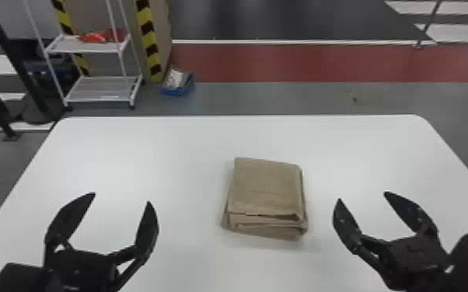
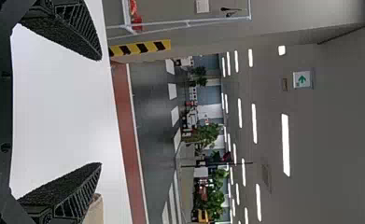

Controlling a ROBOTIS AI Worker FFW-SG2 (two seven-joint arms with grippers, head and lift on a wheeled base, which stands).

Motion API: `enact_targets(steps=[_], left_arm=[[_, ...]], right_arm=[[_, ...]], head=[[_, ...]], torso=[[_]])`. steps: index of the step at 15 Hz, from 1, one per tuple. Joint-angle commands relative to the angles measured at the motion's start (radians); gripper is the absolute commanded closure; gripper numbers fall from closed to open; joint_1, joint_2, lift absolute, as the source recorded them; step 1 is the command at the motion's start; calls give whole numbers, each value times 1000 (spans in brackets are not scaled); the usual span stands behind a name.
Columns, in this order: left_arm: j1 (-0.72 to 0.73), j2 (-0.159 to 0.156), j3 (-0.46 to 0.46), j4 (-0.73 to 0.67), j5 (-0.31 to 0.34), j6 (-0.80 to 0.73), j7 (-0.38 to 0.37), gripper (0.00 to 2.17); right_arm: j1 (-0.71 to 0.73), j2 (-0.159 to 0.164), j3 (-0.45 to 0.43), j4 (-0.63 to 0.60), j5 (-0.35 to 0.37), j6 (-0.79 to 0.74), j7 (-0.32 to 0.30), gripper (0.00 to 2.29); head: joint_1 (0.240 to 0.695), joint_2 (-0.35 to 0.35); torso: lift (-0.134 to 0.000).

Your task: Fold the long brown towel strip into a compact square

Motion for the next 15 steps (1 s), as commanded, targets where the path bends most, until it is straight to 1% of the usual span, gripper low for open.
enact_targets(steps=[1, 6, 8, 10, 15], left_arm=[[6, -4, -2, -2, -1, 2, 0, 70], [49, -4, -6, -34, 11, -19, 5, 70], [66, -4, -8, -46, 8, -38, 5, 70], [78, -4, -8, -50, 7, -47, 5, 70], [81, -4, 1, -51, 11, -47, 1, 70]], right_arm=[[17, 1, -1, -14, 0, -10, 0, 63], [73, 1, -1, -42, 0, -69, -12, 63], [100, 1, -3, -46, -21, -115, -12, 63], [120, 1, -3, -49, -21, -136, -12, 63], [145, 1, 12, -51, -23, -155, -26, 63]], head=[[695, 6], [695, 1], [695, -1], [695, -4], [695, -5]], torso=[[-128], [-128], [-128], [-128], [-128]])
